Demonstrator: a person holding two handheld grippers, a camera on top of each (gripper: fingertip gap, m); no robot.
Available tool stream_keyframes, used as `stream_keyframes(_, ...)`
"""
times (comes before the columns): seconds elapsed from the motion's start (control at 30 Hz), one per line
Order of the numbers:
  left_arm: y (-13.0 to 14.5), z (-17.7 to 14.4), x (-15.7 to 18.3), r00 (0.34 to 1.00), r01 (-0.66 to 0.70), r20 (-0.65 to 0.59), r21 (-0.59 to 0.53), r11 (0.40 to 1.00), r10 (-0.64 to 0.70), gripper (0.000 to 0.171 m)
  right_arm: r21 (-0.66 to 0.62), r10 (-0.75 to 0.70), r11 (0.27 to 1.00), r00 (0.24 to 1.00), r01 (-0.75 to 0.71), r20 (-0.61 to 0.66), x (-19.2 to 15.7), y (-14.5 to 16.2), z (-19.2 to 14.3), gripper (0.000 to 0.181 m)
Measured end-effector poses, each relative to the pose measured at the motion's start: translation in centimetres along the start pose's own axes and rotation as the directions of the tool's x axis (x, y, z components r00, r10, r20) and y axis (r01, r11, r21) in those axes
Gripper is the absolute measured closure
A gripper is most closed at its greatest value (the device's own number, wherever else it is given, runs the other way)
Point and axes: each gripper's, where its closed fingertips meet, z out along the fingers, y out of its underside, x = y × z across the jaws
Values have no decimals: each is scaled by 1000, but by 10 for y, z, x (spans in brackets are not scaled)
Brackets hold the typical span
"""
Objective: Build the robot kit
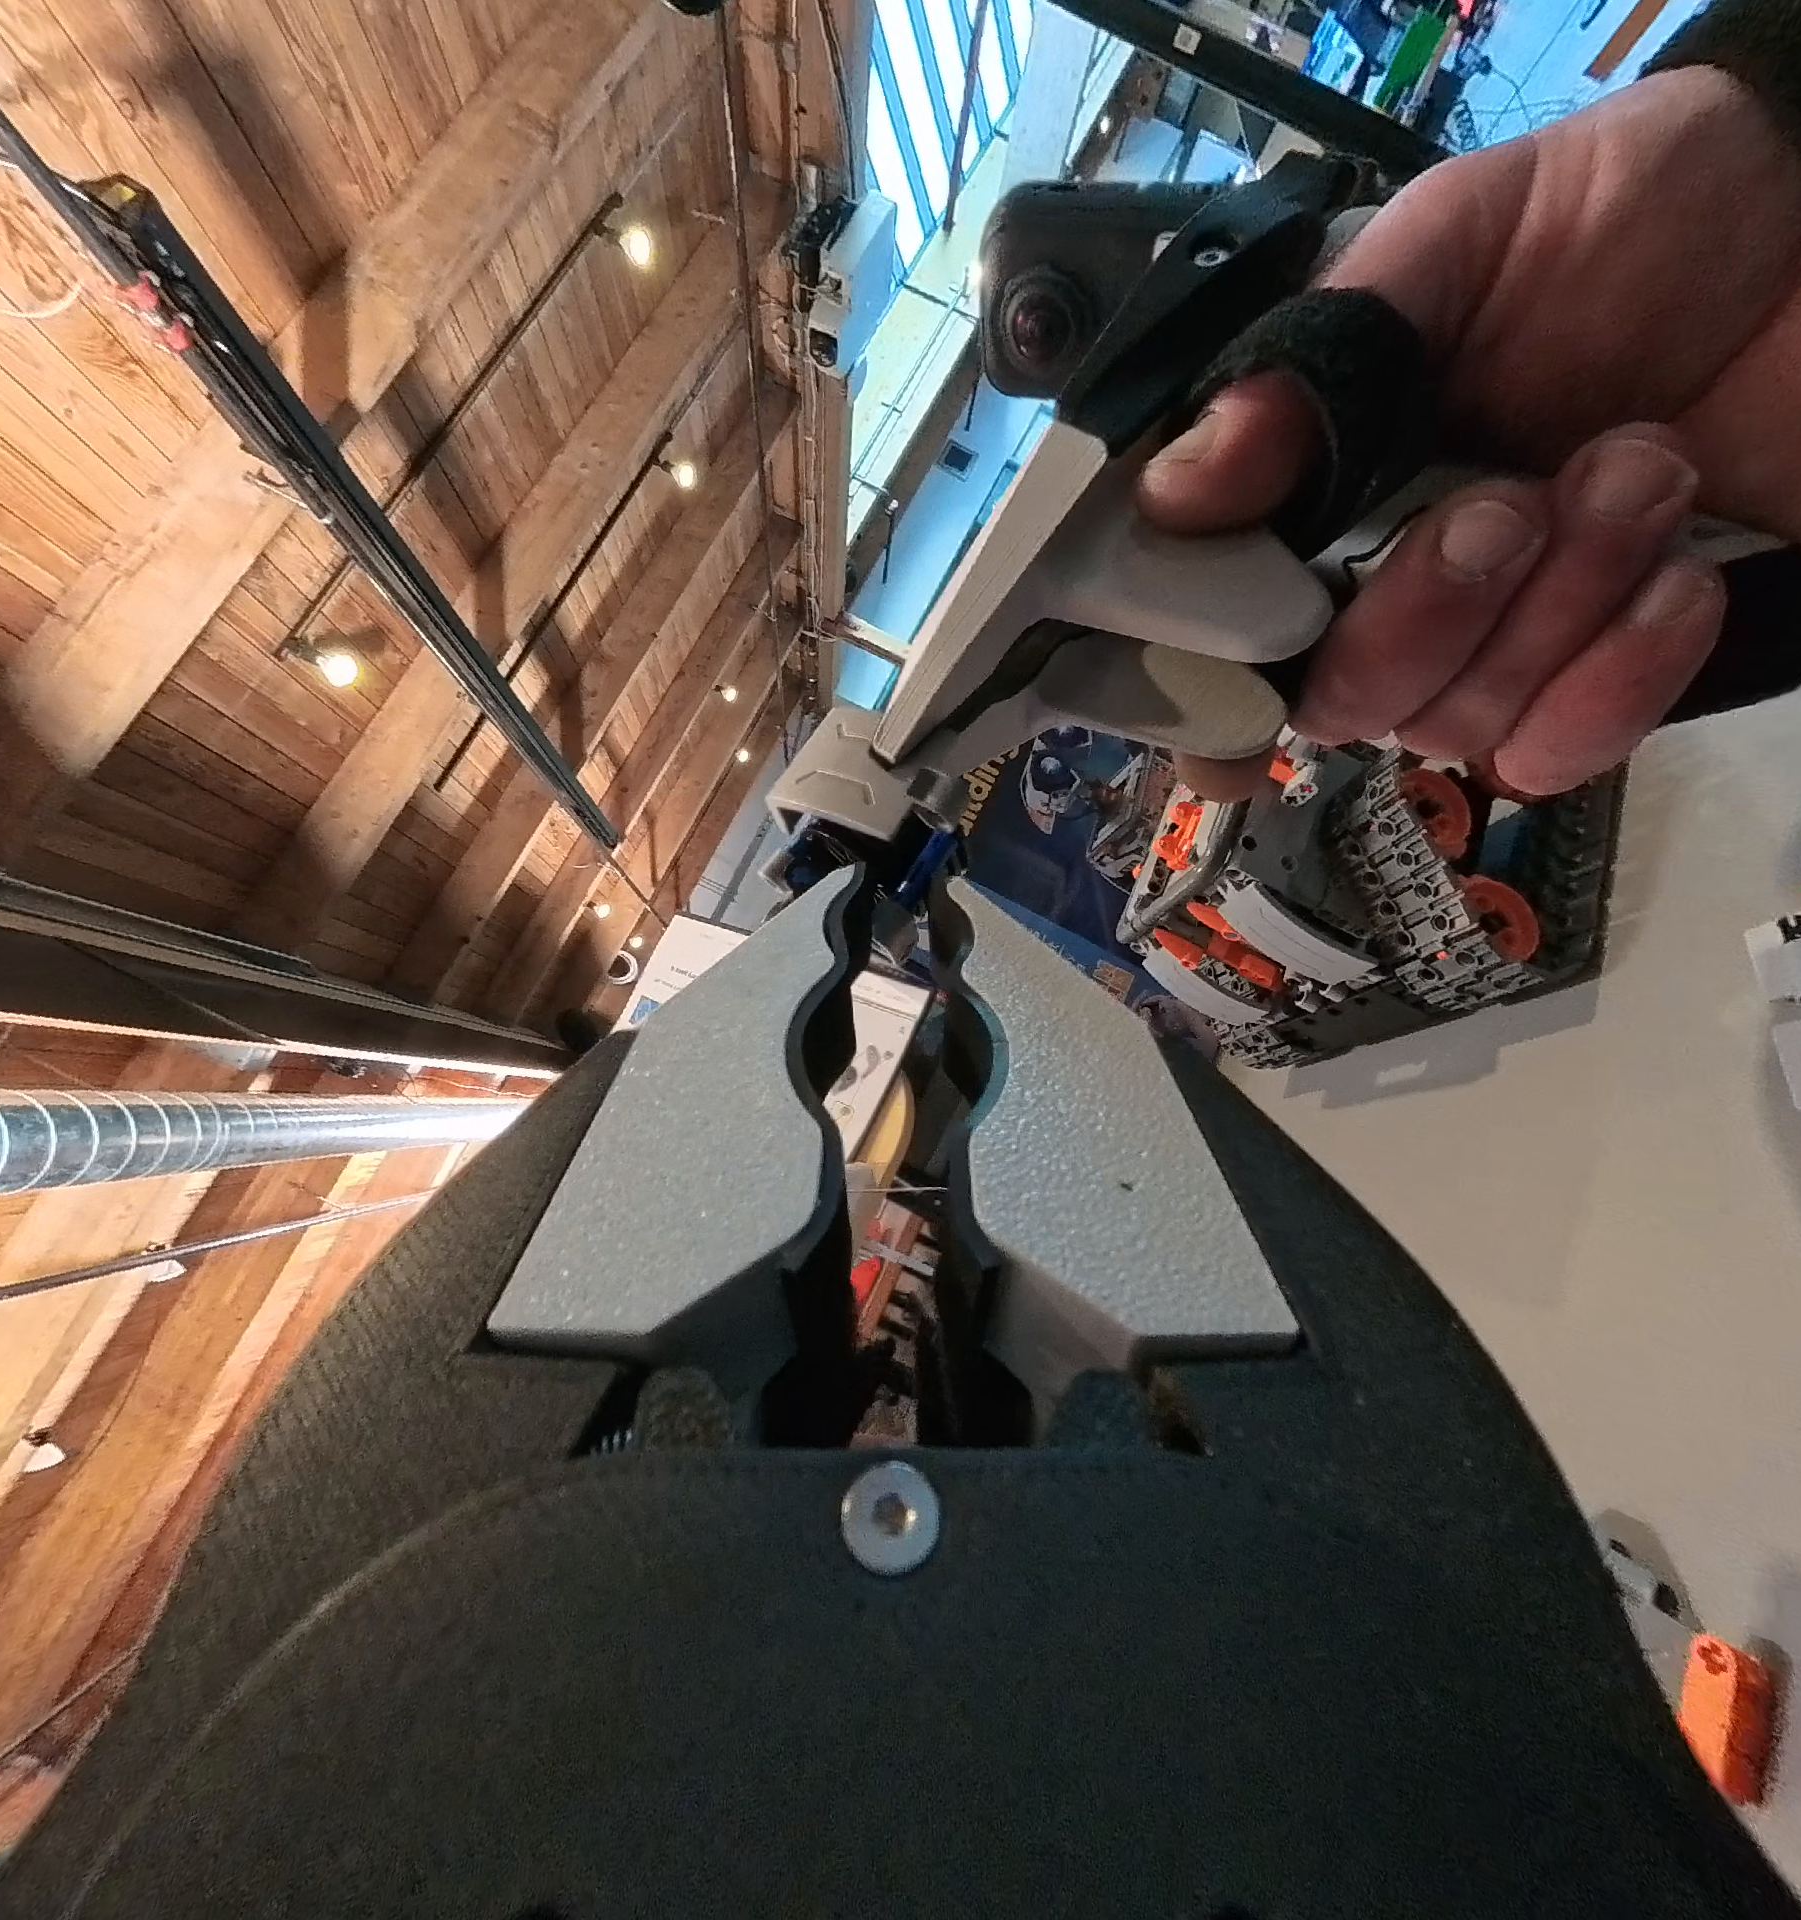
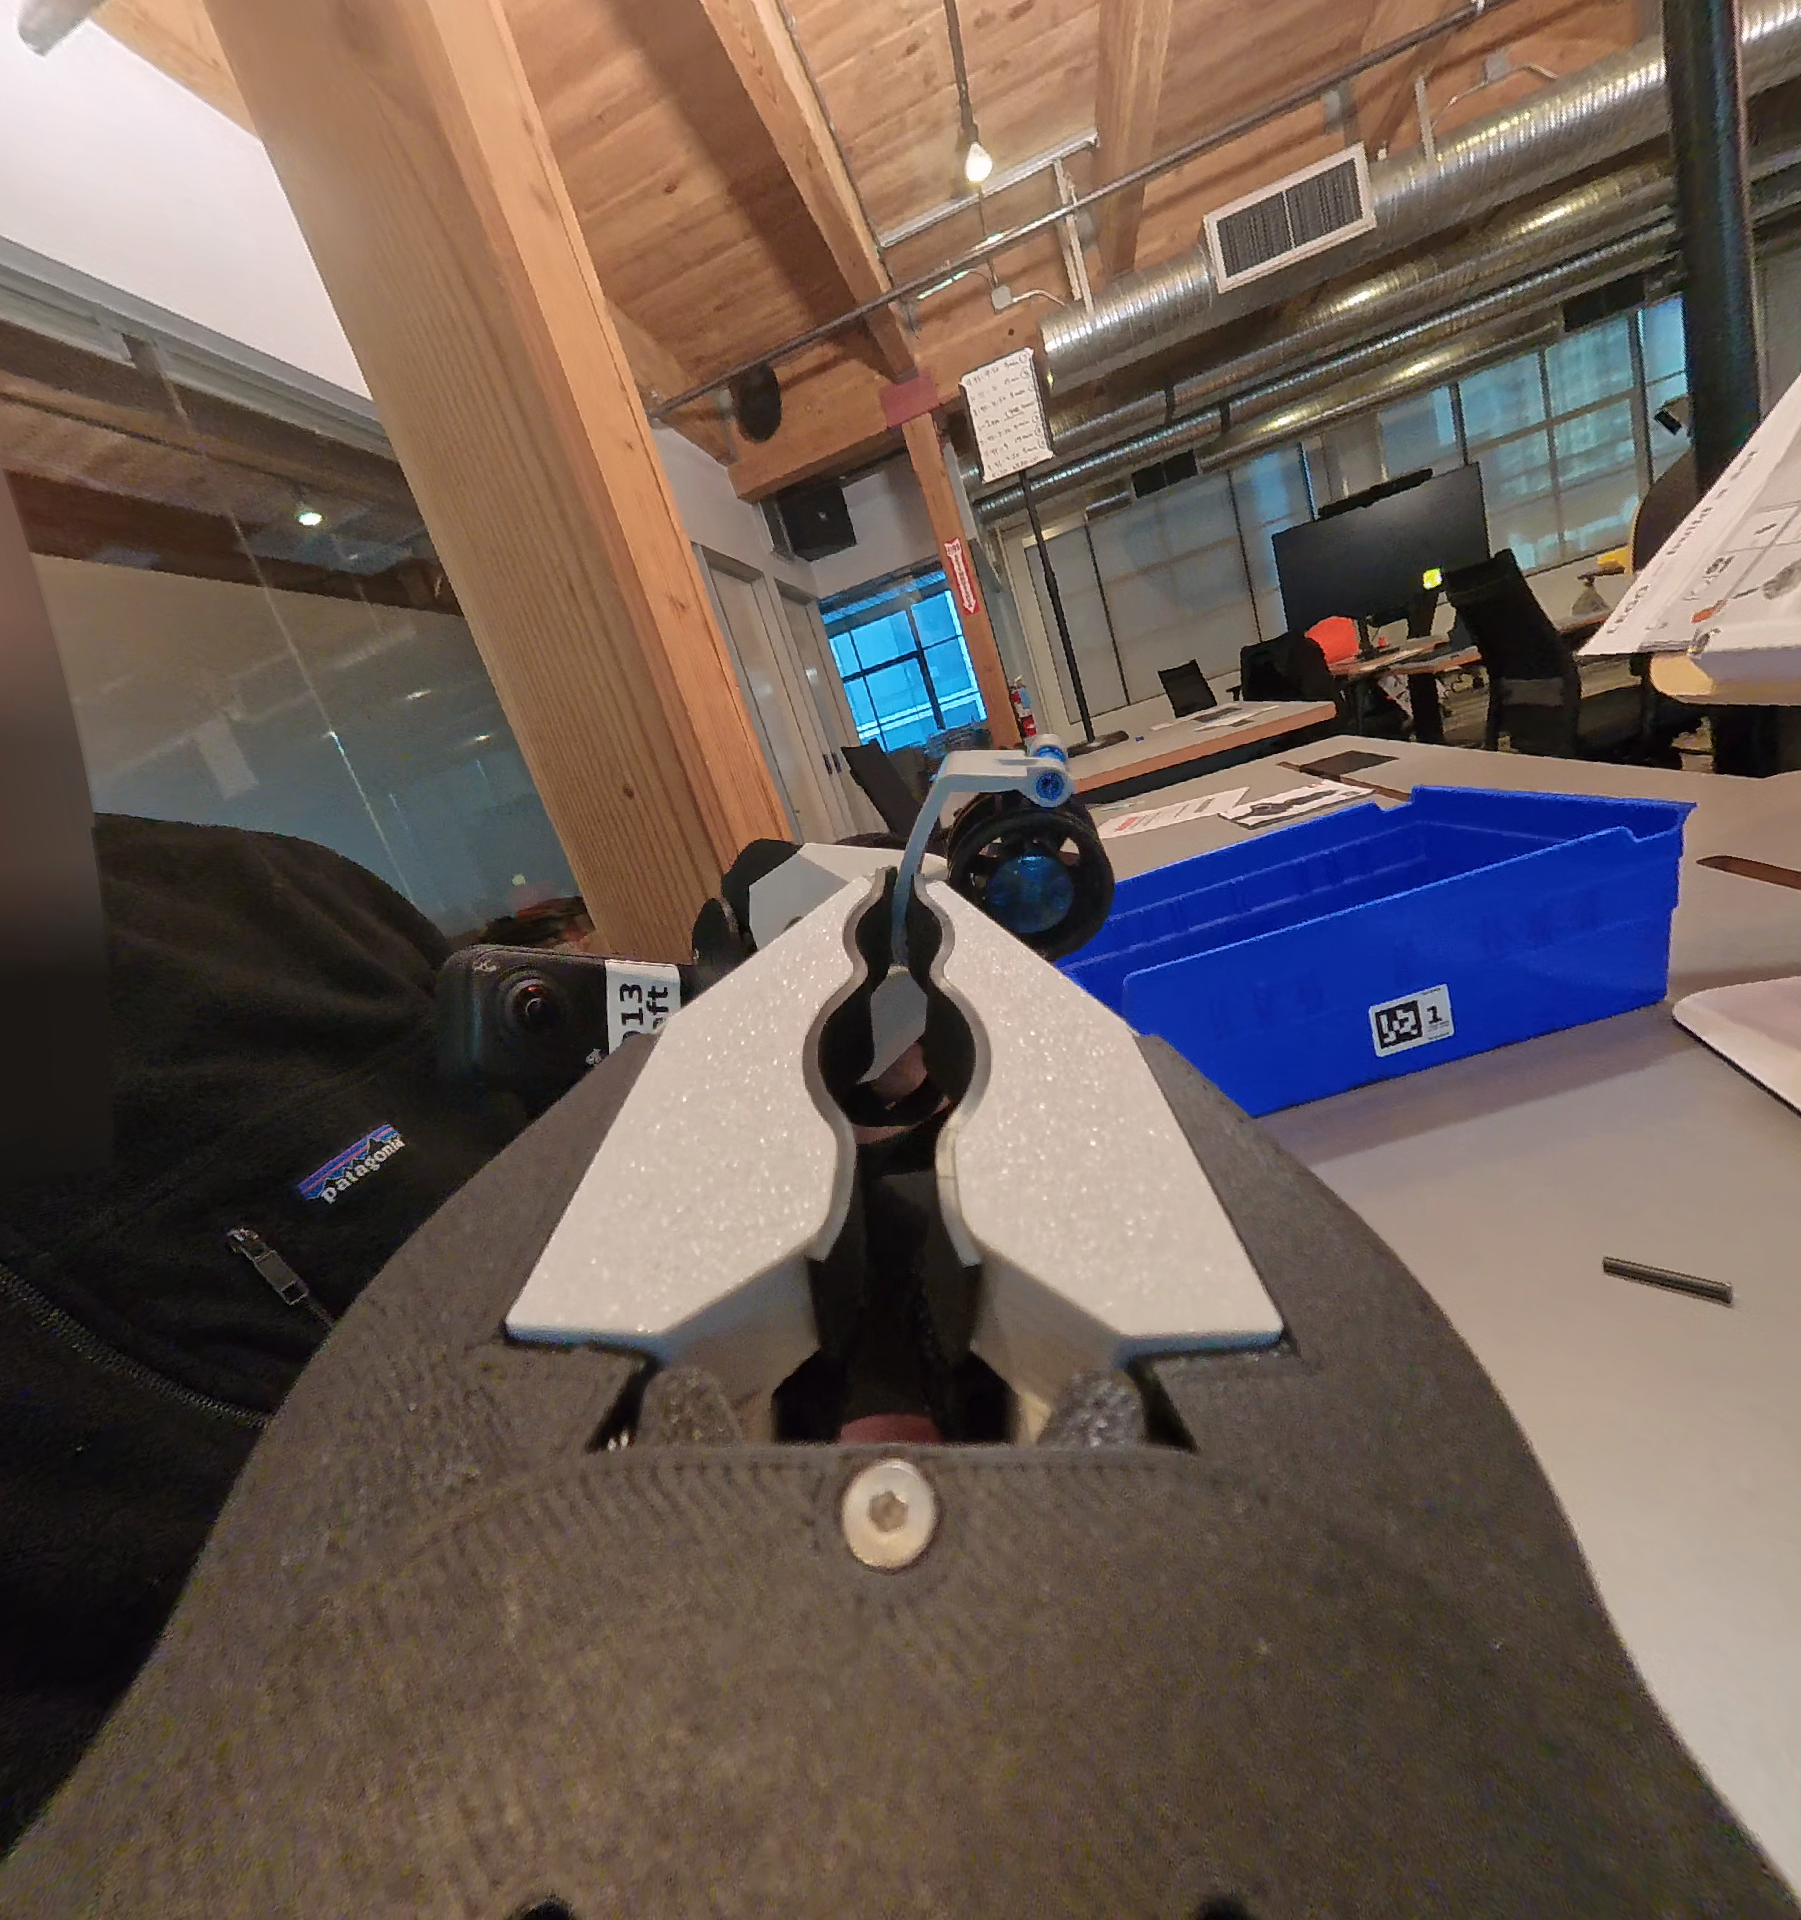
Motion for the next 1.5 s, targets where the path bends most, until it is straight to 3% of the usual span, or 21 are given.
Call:
stream_keyframes(0.47, -4, 1, -3, 996, 90, -27, 9, 996, -90, 165, 10, -56, 998, 998, 56, -3, 0, -3, 0, 181)
stream_keyframes(0.73, 3, 5, 1, 998, 56, -26, -23, 998, -57, 165, 33, -61, 998, 997, 62, -40, 3, -4, -1, 180)
stream_keyframes(0.87, 3, 5, 3, 998, 58, -37, -27, 998, -59, 169, 35, -125, 991, 988, 129, -86, 1, -9, -7, 175)
stream_keyframes(0.93, 4, 5, 2, 996, 68, -48, -29, 997, -70, 168, -33, -226, 974, 962, 223, -153, 6, -4, -10, 175)
stream_keyframes(1.03, 4, 4, 7, 989, 90, -117, -23, 996, -92, 168, -172, -451, 891, 857, 419, -250, 10, -7, -16, 168)
stream_keyframes(1.17, 4, 1, 18, 938, 179, -293, -51, 983, -186, 169, -376, -747, 657, 629, 653, -214, -1, -8, -12, 169)
stream_keyframes(1.43, 6, -17, 37, 730, 344, -570, -169, 923, -377, 168, -611, -896, 322, 442, 723, 51, 9, 39, -10, 173)
stream_keyframes(1.5, 6, -23, 44, 685, 356, -615, -186, 916, -391, 169, -627, -903, 282, 422, 726, 83, 11, 46, -9, 176)
